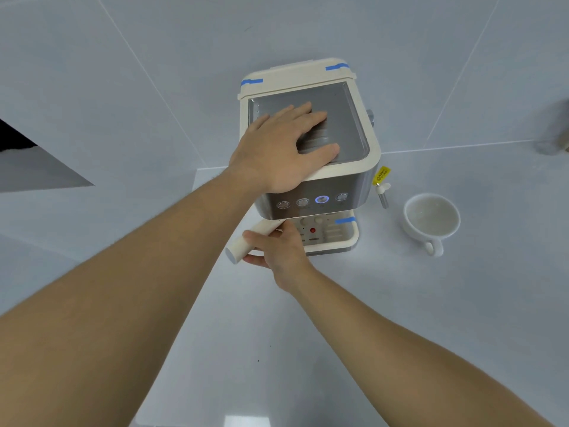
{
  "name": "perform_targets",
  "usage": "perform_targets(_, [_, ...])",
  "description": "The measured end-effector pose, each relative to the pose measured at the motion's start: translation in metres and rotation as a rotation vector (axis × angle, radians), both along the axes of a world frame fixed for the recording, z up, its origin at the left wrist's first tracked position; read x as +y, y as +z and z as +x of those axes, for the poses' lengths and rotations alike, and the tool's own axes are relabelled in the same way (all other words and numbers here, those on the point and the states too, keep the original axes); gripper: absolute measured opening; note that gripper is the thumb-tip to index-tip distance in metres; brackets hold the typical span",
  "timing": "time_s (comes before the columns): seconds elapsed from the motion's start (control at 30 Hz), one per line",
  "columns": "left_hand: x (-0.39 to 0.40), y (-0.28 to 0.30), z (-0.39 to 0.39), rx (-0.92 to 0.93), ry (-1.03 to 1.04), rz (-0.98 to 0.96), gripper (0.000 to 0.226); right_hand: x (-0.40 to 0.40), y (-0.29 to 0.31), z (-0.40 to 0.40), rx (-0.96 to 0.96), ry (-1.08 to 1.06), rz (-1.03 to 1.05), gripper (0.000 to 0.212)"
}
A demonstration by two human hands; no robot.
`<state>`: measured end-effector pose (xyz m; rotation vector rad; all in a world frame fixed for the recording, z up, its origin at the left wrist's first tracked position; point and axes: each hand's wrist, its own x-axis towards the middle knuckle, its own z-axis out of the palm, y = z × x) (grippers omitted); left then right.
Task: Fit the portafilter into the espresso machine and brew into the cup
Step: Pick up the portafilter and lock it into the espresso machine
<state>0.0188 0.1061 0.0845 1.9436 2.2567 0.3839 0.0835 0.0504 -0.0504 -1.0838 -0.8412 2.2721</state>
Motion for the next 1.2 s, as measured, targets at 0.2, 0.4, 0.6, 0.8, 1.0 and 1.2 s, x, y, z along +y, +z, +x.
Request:
perform_targets(0.2, [0.000, 0.001, 0.000, 0.005, 0.002, -0.002, 0.070, -0.003, 0.001, -0.012, 0.004, -0.048, -0.031, 0.048])
perform_targets(0.4, [-0.001, 0.002, 0.002, 0.006, 0.006, 0.003, 0.068, -0.001, -0.001, -0.013, -0.015, -0.073, 0.001, 0.044])
perform_targets(0.6, [-0.003, 0.005, 0.004, -0.002, 0.005, 0.008, 0.065, -0.001, 0.002, -0.020, -0.015, -0.101, 0.010, 0.041])
perform_targets(0.8, [-0.003, 0.005, 0.004, -0.010, 0.009, 0.004, 0.065, -0.002, -0.007, 0.000, 0.010, -0.042, 0.053, 0.043])
perform_targets(1.0, [-0.004, 0.005, 0.004, 0.013, -0.001, 0.012, 0.066, -0.001, -0.015, 0.049, 0.083, 0.082, 0.076, 0.047])
perform_targets(1.2, [-0.002, 0.003, 0.001, 0.050, -0.033, -0.034, 0.071, 0.000, -0.008, 0.060, 0.129, 0.070, -0.067, 0.039])
